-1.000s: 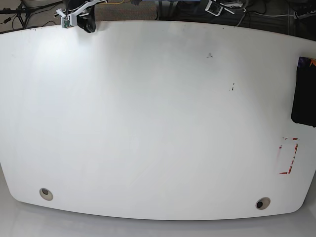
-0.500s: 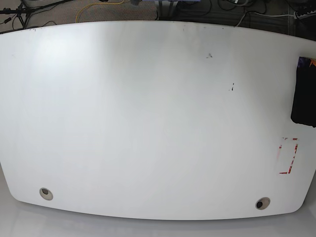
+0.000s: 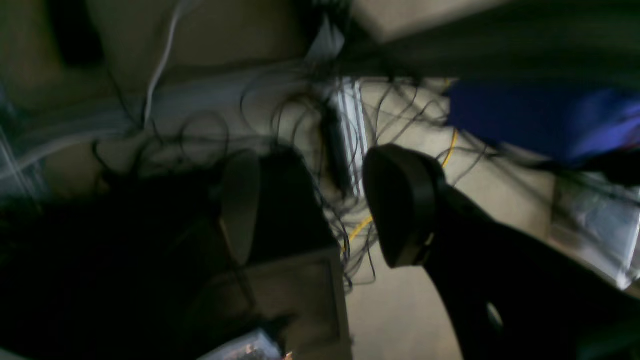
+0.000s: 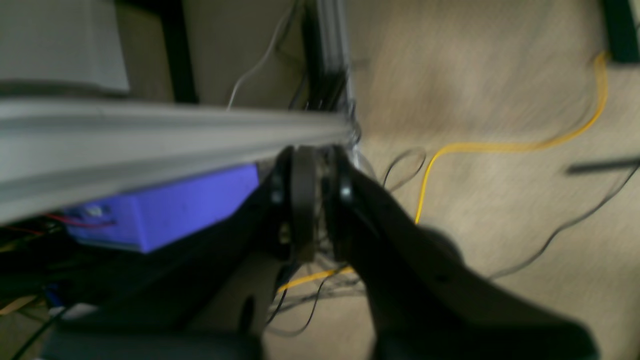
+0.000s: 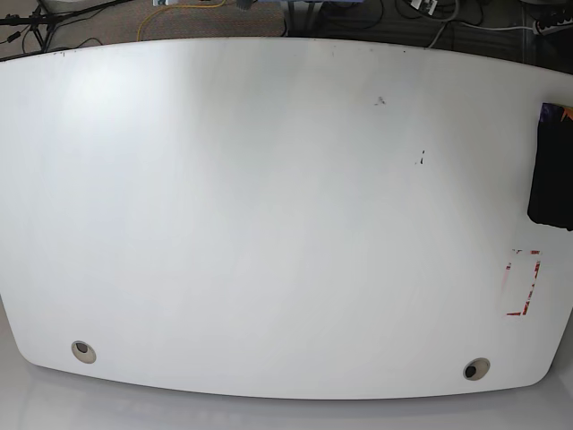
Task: Fold the T-shirt properly
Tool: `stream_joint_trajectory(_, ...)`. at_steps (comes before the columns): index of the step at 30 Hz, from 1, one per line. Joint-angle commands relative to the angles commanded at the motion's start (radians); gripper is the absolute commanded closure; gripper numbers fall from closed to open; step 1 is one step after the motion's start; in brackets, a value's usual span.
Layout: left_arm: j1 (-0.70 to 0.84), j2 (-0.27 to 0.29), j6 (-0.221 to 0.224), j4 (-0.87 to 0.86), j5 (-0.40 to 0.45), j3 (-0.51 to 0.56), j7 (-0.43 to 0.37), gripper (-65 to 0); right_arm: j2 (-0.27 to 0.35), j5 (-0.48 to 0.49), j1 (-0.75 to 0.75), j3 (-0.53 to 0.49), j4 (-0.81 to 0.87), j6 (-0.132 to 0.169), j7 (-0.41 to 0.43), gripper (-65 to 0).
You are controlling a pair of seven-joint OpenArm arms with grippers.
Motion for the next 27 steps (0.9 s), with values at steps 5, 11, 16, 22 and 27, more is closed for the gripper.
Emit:
stream_joint_trajectory(5,-0.114,0.003,0.000,-0.190,0.000,0.009,0.000,-33.3,0.002,-0.044,0.060,-0.003,-0.100,-0.025,0.000,-4.9)
stream_joint_trajectory(11,-0.258,0.043,0.000,-0.448,0.000,0.023,-0.002,-33.3,0.005,-0.132,0.150,-0.003,-0.233,-0.068,0.003,-4.9)
stream_joint_trajectory(16,-0.354,0.057,0.000,-0.621,0.000,0.023,-0.003,-33.6,0.005,-0.187,0.215,-0.003,-0.318,-0.134,0.003,-4.9)
stream_joint_trajectory(22,-0.460,0.084,0.015,-0.772,0.002,0.023,-0.003,-33.6,0.020,-0.267,0.301,-0.005,-0.434,-0.162,0.003,-5.1)
stream_joint_trajectory(27,-0.517,0.087,0.141,-0.824,0.002,0.023,-0.003,-33.6,0.040,-0.319,0.377,-0.005,-0.562,-0.217,0.003,-5.2)
